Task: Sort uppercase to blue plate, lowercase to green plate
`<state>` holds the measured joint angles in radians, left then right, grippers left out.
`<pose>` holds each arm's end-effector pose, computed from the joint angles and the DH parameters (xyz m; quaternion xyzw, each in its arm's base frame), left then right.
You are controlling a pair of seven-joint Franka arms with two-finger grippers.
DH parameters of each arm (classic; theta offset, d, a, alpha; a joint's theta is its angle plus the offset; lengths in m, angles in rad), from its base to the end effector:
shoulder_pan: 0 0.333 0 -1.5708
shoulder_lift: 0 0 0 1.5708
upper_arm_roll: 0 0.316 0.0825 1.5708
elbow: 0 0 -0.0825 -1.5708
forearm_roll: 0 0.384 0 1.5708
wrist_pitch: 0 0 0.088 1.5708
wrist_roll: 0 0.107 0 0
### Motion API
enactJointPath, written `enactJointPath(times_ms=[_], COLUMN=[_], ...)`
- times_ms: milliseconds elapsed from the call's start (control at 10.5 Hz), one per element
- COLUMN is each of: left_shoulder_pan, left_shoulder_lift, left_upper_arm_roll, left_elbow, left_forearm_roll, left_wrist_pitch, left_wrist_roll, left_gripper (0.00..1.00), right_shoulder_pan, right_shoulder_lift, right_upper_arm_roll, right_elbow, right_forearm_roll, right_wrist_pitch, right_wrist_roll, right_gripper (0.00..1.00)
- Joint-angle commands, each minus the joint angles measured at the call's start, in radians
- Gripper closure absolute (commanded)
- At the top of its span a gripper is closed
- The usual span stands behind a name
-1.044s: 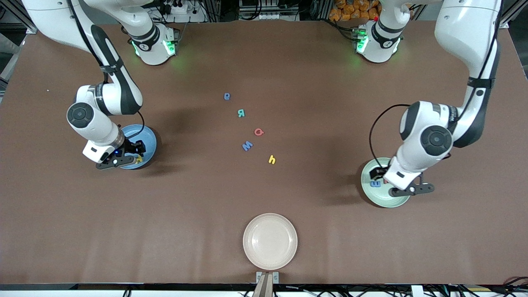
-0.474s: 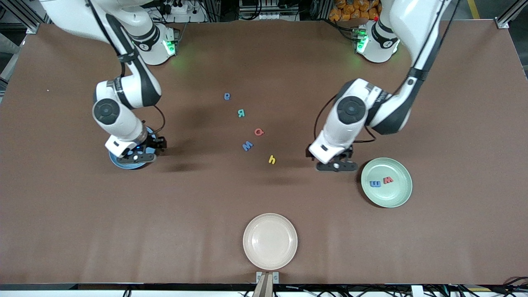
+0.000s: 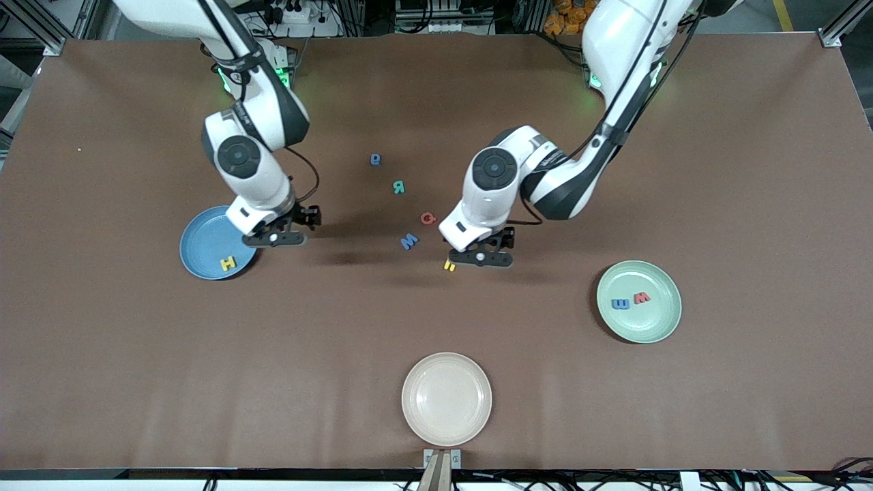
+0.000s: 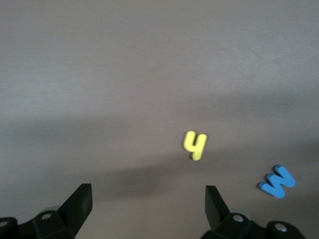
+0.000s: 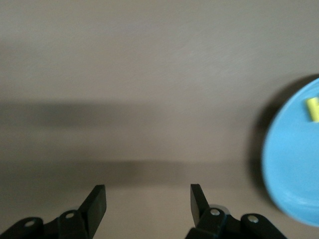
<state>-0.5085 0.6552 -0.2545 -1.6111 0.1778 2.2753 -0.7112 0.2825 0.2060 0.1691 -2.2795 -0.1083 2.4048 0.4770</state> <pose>0.5221 -0.4605 0.2559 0.9983 -0.0559 0.0071 0.0173 0.4718 0.2288 0.2593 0.9987 0.0277 -0.0263 0.0328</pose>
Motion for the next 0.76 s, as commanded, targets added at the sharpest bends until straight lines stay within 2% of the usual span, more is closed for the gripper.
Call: enactJointPath(times_ms=[0,190,380,474,664], left_shoulder_pan=[-0.039,-0.073,-0.102,-0.111,-0.120], left_shoulder_lift=[0.082,0.164,0.202,0.214,0.234], left_upper_arm_roll=[0.029,0.058,0.089,0.090,0.090], left_elbow=[0.118,0.209,0.224,0.224,0.224], left_forearm_roll=[0.020,0.020,0.022,0.022,0.022], left_wrist_pitch=[-0.011,-0.010,0.007,0.018,0.039], left_wrist_roll=[-0.021,-0.034,-0.031,-0.027,-0.031], left_gripper=[0.00,0.00,0.00,0.12,0.12], right_shoulder_pan=[0.049,0.098,0.115,0.139,0.208], right_shoulder_lift=[-0.049,-0.053,-0.045,-0.039,-0.022], right_upper_arm_roll=[0.018,0.020,0.024,0.026,0.026], right_elbow=[-0.046,-0.073,-0.081,-0.080,-0.080], right_forearm_roll=[-0.007,-0.007,-0.007,-0.007,-0.013], right_wrist_pitch=[0.008,0.068,0.105,0.109,0.137], right_wrist_roll=[0.063,0.089,0.135,0.181,0.227], right_gripper=[0.21,0.20,0.21,0.21,0.23])
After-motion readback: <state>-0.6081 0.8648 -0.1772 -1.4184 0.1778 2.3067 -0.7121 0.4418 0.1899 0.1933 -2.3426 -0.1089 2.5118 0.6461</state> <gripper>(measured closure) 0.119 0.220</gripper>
